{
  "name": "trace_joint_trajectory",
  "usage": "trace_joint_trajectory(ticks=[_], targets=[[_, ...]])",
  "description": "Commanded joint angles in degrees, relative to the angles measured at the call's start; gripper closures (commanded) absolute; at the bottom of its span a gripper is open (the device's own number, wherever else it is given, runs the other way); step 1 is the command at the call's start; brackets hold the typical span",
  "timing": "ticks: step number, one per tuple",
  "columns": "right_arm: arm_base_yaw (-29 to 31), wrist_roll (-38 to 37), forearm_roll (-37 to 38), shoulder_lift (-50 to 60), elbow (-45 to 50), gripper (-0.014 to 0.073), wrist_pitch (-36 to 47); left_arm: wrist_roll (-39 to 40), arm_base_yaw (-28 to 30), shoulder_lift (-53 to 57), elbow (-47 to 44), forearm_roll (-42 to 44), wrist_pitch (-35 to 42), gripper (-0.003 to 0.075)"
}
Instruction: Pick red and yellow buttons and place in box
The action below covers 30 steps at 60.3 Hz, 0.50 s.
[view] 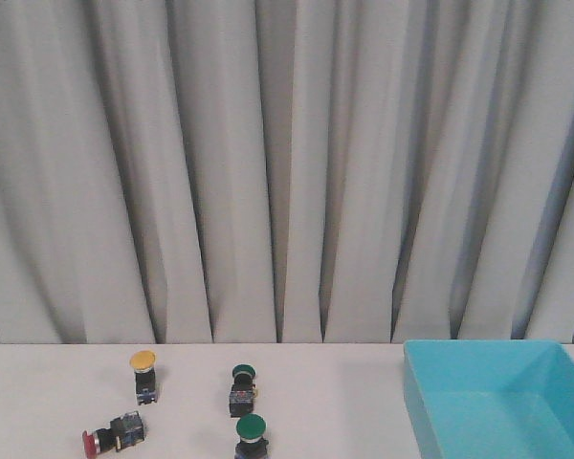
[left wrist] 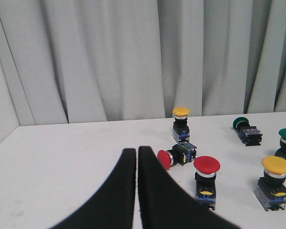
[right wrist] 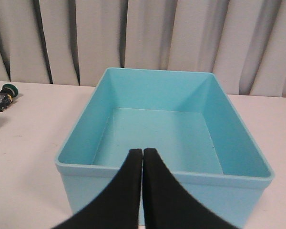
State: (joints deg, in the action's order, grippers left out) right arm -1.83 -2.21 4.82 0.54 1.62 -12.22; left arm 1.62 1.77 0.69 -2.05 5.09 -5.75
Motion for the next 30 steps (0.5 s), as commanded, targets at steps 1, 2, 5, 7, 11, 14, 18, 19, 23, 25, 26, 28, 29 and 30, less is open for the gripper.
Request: trace_joint_trajectory(ticks=[1,2,5,7,11,14,18,19,23,25,26,28,29,30], targets=[[0.06,0.57,0.73,1.1,0.86,0.0603,4.75,0.49,-0.3,0.8,-0.06,-0.24,4.84,0.0726],[0.06,0.57,0.86,1.1,0.86,0.0603,5.13,0.49,-0.3,0.8,-0.06,-0.24,4.92,0.0726],[0.06,0.57,1.82,1.1,0.8,0.0603,8.99,0.43,-0.3,0.8,-0.06,-0.18,5.75,0.0726],[0.06,0.57,2.13,1.1,0.75,0.0603,13.81,0.35,-0.3,0.8,0.26,-0.11,6.91,0.0726],[0.06,0.13,1.79,1.09,0.75,0.0603,29.1,-0.01,-0.3,0.8,1.13,-0.11,13.43,0.0726],[0.06,-0.74,-0.32,0.75,0.28,0.0603,41.43,-0.01,-0.3,0.8,2.08,-0.11,21.28,0.0726],[0.06,-0.74,-4.82,-1.24,-2.1,0.0603,53.92,-0.01,-0.3,0.68,4.17,-0.11,34.47,0.0726],[0.06,-0.15,-6.38,-2.41,-3.37,0.0603,55.77,-0.01,-0.3,0.41,5.01,-0.16,38.04,0.0726],[0.06,4.33,-9.9,-7.84,-10.16,0.0603,56.77,-0.61,-0.3,-2.48,9.2,-1.04,45.2,0.0726],[0.06,8.01,-9.28,-11.16,-14.14,0.0603,56.12,-0.94,-0.3,-4.95,11.88,-1.38,45.33,0.0726],[0.06,10.42,-8.77,-13.32,-16.7,0.0603,55.16,-1.13,-0.3,-6.6,13.65,-1.38,44.74,0.0726],[0.06,14.01,-6.83,-17.1,-21.18,0.0603,52.89,-1.62,-0.3,-9.58,16.85,-1.33,42.51,0.0726],[0.06,15.48,-5.57,-19.44,-23.96,0.0603,51.0,-2.0,-0.3,-11.42,18.91,-1.33,40.66,0.0726],[0.06,16.15,-4.31,-21.78,-25.79,0.0603,48.71,-2.19,-0.3,-13.33,21.04,-1.33,38.38,0.0726]])
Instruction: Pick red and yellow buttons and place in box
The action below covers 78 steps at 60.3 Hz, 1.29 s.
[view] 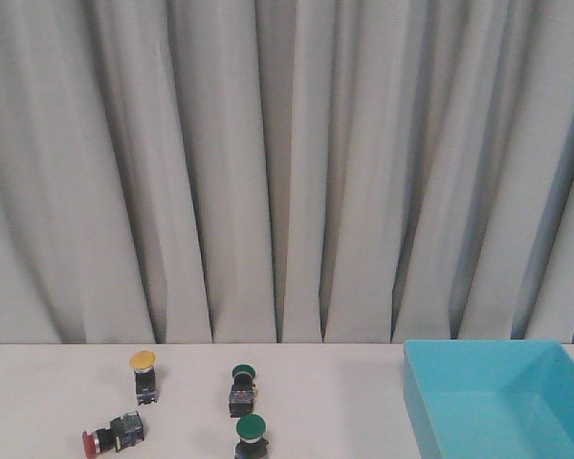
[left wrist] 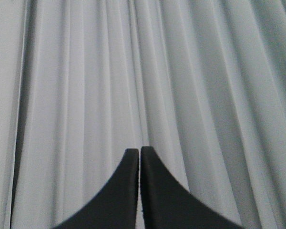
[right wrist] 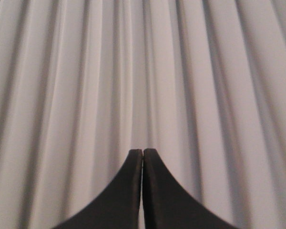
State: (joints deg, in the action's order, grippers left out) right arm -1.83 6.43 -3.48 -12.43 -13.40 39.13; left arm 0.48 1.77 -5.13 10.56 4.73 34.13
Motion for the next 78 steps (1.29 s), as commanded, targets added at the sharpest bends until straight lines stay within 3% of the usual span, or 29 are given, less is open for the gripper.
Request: trace_joint_trajectory(ticks=[1,7,13,22,36,44,52,60,67,78], targets=[[0.06,7.51,4.64,-10.39,-13.54,0.0603,-4.32,-1.2,-0.3,-8.86,9.9,-0.97,-3.15,0.0726],[0.06,-0.05,6.34,-22.77,-26.81,0.0603,-20.34,-1.34,-0.7,-20.27,21.66,-0.84,-19.68,0.0726],[0.06,-6.43,6.21,-30.96,-35.15,0.0603,-32.18,-1.34,-2.71,-29.09,29.88,-0.84,-30.26,0.0726],[0.06,-6.83,6.21,-37.98,-37.66,0.0603,-37.91,-1.34,-5.38,-37.04,31.81,-0.84,-31.18,0.0726],[0.06,-7.2,3.48,-39.55,-37.66,0.0578,-42.33,-1.23,-5.45,-41.57,31.89,-0.89,-32.24,0.0701],[0.06,-5.28,3.82,-39.55,-37.66,0.0451,-44.45,-0.48,-5.45,-44.63,32.6,-0.94,-34.86,0.0614],[0.06,-5.28,3.48,-39.55,-37.66,0.0197,-47.8,5.85,-5.45,-49.52,37.75,-0.95,-41.81,0.0451],[0.06,-5.08,3.48,-39.55,-37.66,-0.0013,-48.93,6.17,-5.45,-55.34,45.32,-1.23,-50.06,0.0272],[0.06,-5.25,3.48,-39.55,-37.66,-0.0066,-49.69,5.69,-5.56,-60.22,51.2,-3.54,-58.82,0.0192],[0.06,-3.54,3.48,-40.1,-37.66,-0.0043,-49.66,1.4,-8.98,-67.99,58.19,-4.08,-66.01,0.0199]])
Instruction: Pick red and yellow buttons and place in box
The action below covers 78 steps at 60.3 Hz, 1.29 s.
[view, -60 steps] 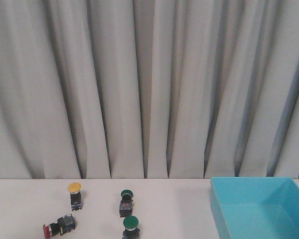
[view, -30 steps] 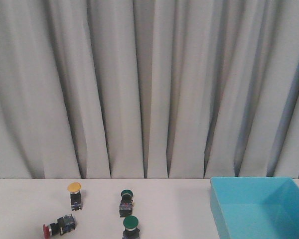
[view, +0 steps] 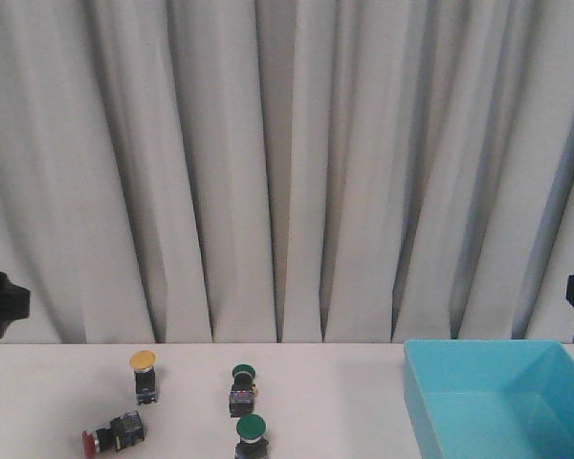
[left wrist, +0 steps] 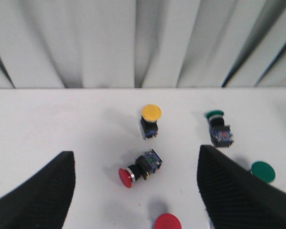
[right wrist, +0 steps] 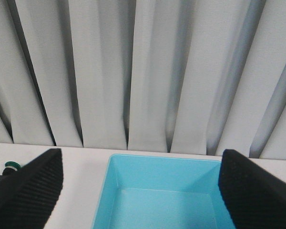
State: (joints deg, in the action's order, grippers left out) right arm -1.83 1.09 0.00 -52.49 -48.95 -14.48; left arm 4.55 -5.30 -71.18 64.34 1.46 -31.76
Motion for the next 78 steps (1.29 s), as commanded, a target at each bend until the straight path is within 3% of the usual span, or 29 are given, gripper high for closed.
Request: trace_joint_trajectory(ticks=[1,20,27,47,78], targets=[[0.06,2.06,0.0,-0.17,-2.12,-0.0041,3.88,-3.12,-2.17,-2.49,4.87,-0.82,-0.66,0.0201],[-1.78,3.33,-2.62,-8.63,-2.17,-0.0022,1.54,-4.55,-4.14,-12.82,11.52,-3.58,-14.22,0.0204],[-3.59,5.85,-2.5,-11.9,-3.14,-0.0019,-3.14,-5.98,-4.14,-15.31,12.08,-3.58,-14.85,0.0204],[-3.32,4.09,-2.92,-21.05,-13.29,-0.0013,-17.95,-5.98,-4.14,-18.73,12.08,-5.45,-15.57,0.0204],[-3.32,4.14,-2.71,-24.15,-14.13,-0.0001,-18.32,-15.35,-4.14,-26.83,12.08,-12.38,-16.2,0.0206]])
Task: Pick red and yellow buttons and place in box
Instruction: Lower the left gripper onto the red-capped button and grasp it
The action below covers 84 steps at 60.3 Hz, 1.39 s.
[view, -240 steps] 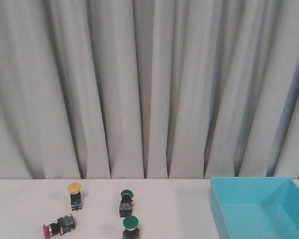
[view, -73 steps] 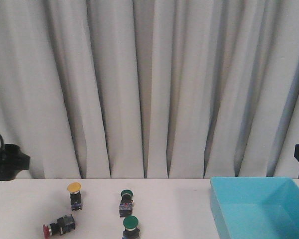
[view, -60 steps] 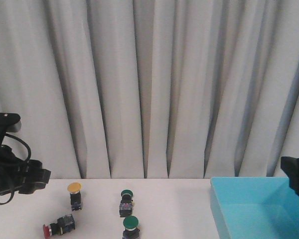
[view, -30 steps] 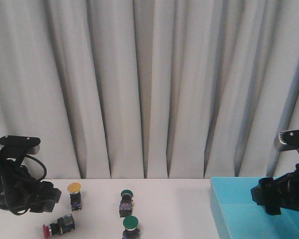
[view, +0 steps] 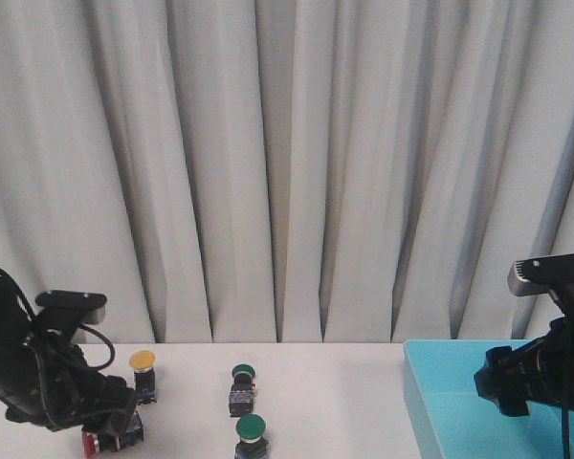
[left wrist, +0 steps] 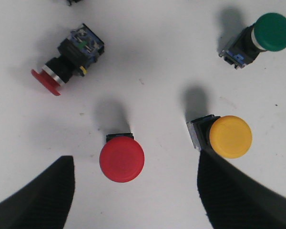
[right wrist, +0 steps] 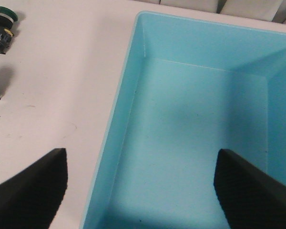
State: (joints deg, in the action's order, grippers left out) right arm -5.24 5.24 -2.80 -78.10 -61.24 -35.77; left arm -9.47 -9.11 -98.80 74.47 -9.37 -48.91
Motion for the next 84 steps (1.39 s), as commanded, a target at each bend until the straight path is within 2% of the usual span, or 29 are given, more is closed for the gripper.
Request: trace_joint_trajectory(ticks=[1,73,84], targets=[[0.09,-0.01,0.09,1.46,-1.85,0.0002,2.97,-1.35,-0.33,0.38,1.96,-1.55,0.93,0.0206],[0.09,0.12,-0.1,1.46,-1.85,0.0003,4.52,-1.96,-0.28,-10.44,2.13,1.28,2.98,0.0206],[0.09,0.12,-0.1,1.46,-1.85,0.0003,4.44,-1.96,-0.28,-11.3,2.13,1.28,3.29,0.0255]])
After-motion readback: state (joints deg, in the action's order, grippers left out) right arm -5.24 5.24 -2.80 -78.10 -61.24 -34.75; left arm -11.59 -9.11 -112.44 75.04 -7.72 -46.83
